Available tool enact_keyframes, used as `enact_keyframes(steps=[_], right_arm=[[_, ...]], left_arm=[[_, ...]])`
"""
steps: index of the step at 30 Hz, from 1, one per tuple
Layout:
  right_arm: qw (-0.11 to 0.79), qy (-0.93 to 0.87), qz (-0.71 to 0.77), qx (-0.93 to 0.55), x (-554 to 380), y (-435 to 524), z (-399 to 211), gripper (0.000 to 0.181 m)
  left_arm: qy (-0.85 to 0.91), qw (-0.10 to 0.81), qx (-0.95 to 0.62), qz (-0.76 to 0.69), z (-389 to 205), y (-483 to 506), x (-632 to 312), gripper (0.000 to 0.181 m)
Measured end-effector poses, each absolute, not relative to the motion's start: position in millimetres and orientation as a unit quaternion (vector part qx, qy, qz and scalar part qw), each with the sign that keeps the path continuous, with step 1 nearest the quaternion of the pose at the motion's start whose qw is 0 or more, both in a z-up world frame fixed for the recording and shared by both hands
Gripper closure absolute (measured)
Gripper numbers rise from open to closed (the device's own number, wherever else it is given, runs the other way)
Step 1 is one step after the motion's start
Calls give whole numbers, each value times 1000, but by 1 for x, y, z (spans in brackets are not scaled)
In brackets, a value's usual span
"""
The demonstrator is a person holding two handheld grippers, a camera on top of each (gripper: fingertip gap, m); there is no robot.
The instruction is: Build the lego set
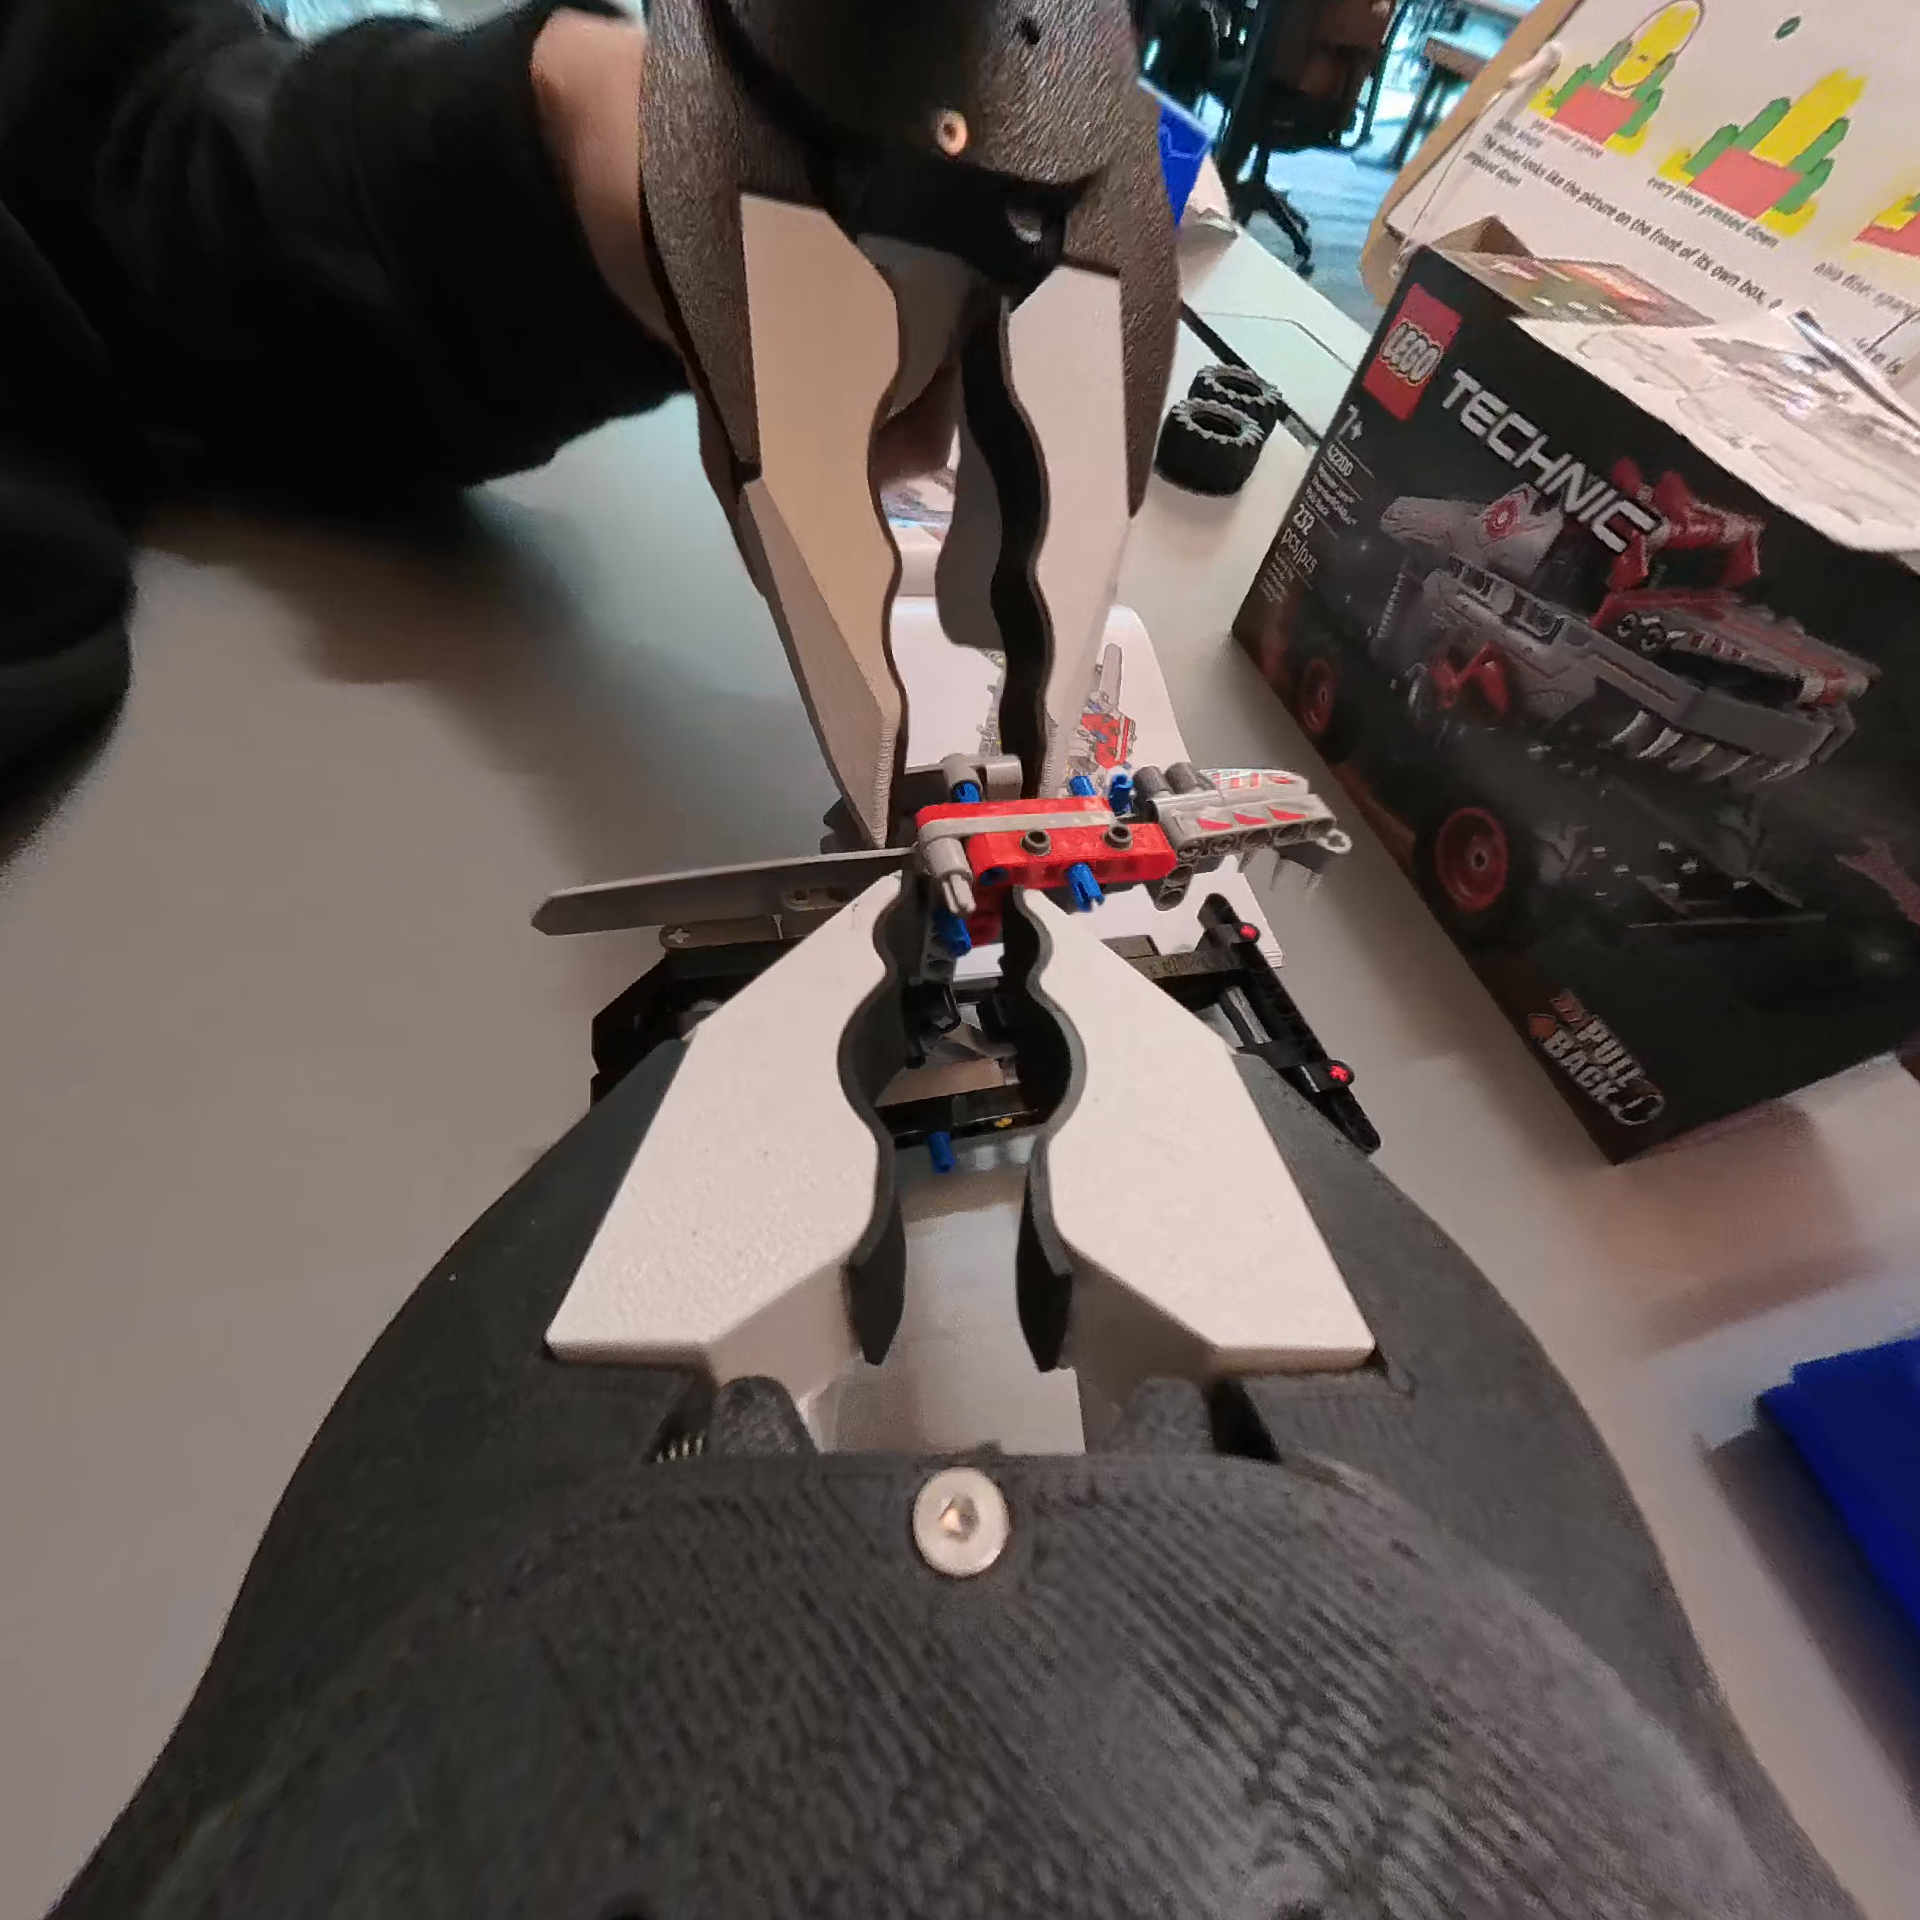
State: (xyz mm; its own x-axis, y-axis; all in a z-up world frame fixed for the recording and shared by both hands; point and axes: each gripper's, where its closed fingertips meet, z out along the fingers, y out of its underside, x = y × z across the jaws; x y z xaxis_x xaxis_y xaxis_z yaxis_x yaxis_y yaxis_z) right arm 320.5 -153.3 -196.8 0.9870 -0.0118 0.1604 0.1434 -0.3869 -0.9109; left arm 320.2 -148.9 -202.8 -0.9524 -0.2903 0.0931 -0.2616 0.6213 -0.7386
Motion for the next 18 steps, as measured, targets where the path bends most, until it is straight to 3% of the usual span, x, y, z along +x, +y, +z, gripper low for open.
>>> enact_keyframes(steps=[2,7,13,18], right_arm=[[539,-56,-84,-836,316,-151,-195,167],[524,-54,-98,-844,317,-147,-196,167],[546,-46,-81,-833,318,-152,-200,167],[564,-42,-68,-822,318,-155,-199,167]], left_arm=[[909,31,-146,-390,-201,-147,321,166],[922,42,-141,-358,-204,-142,323,167],[876,-33,-153,-455,-202,-152,312,161],[868,19,-149,-473,-208,-135,323,153]])
